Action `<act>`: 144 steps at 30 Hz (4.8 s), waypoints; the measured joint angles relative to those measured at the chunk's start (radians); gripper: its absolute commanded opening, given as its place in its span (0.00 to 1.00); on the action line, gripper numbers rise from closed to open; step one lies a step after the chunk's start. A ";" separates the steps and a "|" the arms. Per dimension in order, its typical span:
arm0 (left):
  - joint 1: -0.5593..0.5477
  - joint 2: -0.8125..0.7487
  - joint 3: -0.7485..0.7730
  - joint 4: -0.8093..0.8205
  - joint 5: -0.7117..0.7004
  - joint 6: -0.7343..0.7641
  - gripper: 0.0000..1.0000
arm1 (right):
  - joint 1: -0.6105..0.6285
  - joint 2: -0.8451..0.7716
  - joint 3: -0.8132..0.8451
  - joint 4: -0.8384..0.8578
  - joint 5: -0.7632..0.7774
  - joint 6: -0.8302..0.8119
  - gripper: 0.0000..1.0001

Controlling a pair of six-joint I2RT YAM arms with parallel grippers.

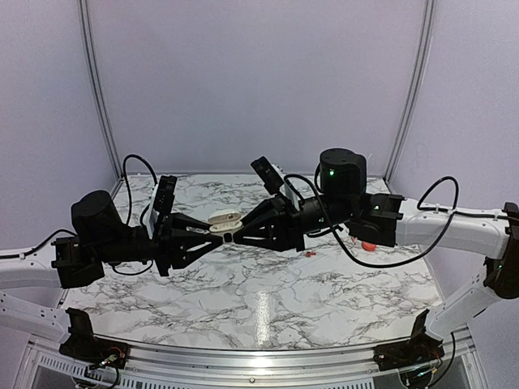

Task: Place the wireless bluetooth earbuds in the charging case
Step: Pass from the left arm to the right, then pass from the right arm to the left

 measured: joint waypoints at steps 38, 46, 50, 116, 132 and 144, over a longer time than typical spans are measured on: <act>0.001 0.051 -0.035 0.262 -0.072 -0.117 0.48 | 0.000 -0.002 -0.087 0.371 0.055 0.154 0.09; -0.013 0.097 -0.035 0.298 -0.083 -0.124 0.45 | 0.006 -0.002 -0.090 0.385 0.079 0.154 0.09; -0.022 0.106 -0.035 0.329 -0.097 -0.130 0.46 | 0.007 -0.002 -0.103 0.395 0.088 0.154 0.08; -0.027 0.116 -0.038 0.411 -0.125 -0.144 0.42 | 0.015 -0.002 -0.114 0.398 0.117 0.153 0.08; -0.027 0.125 -0.038 0.412 -0.125 -0.150 0.40 | 0.015 -0.002 -0.121 0.398 0.125 0.153 0.08; -0.027 0.125 -0.050 0.414 -0.126 -0.159 0.44 | 0.015 -0.016 -0.128 0.397 0.133 0.152 0.08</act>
